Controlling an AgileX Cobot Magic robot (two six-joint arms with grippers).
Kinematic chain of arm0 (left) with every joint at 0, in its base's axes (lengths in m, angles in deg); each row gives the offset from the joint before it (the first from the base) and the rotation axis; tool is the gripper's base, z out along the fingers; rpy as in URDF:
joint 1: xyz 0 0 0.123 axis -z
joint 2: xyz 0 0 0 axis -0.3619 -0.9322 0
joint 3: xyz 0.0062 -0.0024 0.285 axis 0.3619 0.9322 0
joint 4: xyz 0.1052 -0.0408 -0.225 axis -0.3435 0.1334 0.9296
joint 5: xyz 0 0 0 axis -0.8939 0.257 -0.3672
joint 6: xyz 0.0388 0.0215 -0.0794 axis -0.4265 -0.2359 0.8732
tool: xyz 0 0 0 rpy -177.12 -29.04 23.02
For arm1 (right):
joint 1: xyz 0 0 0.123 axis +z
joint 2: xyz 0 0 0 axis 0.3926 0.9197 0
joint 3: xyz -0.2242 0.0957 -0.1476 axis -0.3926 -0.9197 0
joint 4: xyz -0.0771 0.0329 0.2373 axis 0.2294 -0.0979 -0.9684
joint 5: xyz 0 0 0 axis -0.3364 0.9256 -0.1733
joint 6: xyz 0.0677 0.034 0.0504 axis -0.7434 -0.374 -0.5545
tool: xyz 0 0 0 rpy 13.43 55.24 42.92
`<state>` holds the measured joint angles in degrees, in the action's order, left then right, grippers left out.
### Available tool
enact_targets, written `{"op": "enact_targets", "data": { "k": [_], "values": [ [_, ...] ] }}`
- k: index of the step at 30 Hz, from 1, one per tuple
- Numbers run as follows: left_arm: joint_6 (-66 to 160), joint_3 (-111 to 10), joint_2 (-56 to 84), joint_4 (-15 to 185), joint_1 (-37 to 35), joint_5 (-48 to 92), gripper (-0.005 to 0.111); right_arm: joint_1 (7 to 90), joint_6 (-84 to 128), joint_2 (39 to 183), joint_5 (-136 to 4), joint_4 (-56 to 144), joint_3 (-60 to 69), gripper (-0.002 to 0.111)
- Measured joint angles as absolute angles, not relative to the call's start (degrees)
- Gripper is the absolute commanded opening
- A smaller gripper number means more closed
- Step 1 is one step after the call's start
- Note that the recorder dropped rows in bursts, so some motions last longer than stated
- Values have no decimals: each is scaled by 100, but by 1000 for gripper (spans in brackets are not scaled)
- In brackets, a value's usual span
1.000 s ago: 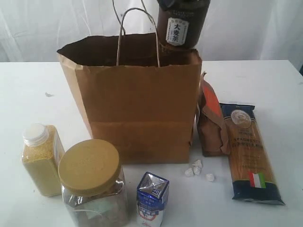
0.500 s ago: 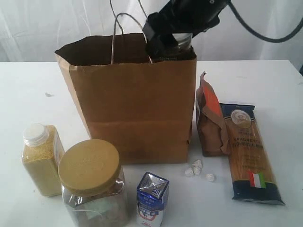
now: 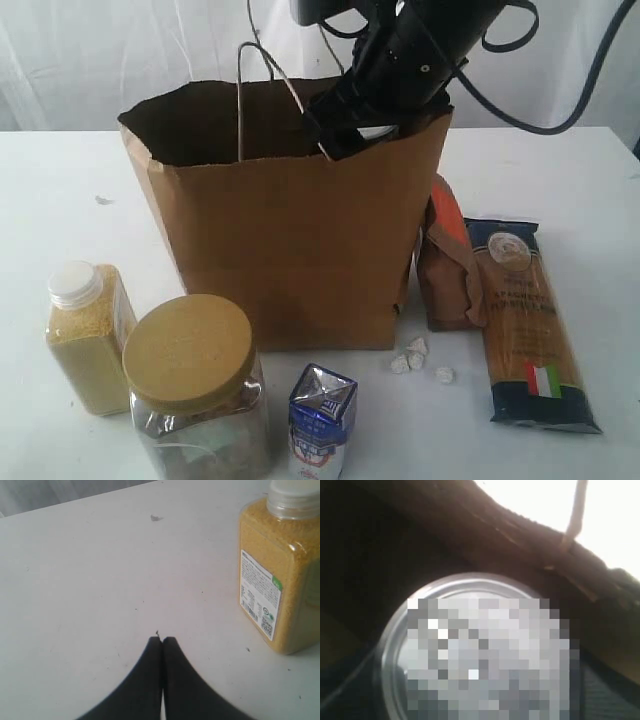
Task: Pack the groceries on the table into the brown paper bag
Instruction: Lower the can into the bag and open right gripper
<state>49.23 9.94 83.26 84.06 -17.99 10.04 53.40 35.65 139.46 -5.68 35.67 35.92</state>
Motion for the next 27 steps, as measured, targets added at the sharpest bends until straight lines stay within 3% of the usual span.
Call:
{"op": "enact_targets", "data": {
  "k": [3, 8, 10, 27],
  "values": [
    [4923, 994, 8326, 8406, -1799, 1004, 0, 5340, 3565, 13946, -568, 3567, 3592, 16],
    [4923, 994, 8326, 8406, -1799, 1004, 0, 5340, 3565, 13946, -568, 3578, 3592, 58],
    [4923, 994, 8326, 8406, -1799, 1004, 0, 5340, 3565, 13946, -568, 3578, 3592, 69],
    [4923, 994, 8326, 8406, -1799, 1004, 0, 5340, 3565, 13946, -568, 3578, 3592, 74]
  ]
}}
